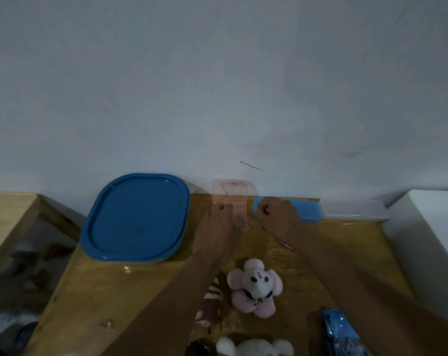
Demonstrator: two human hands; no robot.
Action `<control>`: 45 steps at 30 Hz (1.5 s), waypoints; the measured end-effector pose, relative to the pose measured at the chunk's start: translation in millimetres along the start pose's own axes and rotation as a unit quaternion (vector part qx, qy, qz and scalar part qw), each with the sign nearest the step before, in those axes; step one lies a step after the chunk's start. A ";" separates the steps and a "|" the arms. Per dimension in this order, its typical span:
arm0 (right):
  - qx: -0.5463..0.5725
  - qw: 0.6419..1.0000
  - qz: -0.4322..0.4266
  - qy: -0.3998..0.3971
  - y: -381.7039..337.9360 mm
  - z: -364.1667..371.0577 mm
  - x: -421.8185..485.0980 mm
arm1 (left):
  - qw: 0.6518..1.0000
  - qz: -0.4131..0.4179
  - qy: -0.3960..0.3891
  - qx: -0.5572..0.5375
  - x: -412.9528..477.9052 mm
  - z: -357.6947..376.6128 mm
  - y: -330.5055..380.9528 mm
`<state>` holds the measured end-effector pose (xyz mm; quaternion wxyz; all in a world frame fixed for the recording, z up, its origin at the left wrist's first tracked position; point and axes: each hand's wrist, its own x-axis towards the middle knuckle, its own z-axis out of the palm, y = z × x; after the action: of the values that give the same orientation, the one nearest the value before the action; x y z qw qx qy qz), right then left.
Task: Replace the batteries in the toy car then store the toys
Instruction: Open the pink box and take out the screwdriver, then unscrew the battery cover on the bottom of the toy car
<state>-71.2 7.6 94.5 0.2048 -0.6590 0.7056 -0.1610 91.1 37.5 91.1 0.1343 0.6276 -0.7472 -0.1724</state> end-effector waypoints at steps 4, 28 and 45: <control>0.008 1.000 -0.002 0.023 14.4 -25.1 -27.5 | 0.994 0.076 0.010 0.079 -17.8 -23.9 27.4; 0.008 0.995 0.090 0.049 167.4 -91.5 -280.0 | 0.983 0.109 -0.095 0.118 -200.3 75.2 194.8; 0.009 0.994 0.105 -0.024 255.7 -96.2 -317.4 | 0.968 -0.116 -0.119 0.186 -198.6 148.6 256.6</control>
<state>-325.3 340.0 74.9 0.2435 -0.5833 0.7641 -0.1288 -164.7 285.5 69.2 -0.0956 0.6988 -0.6989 -0.1185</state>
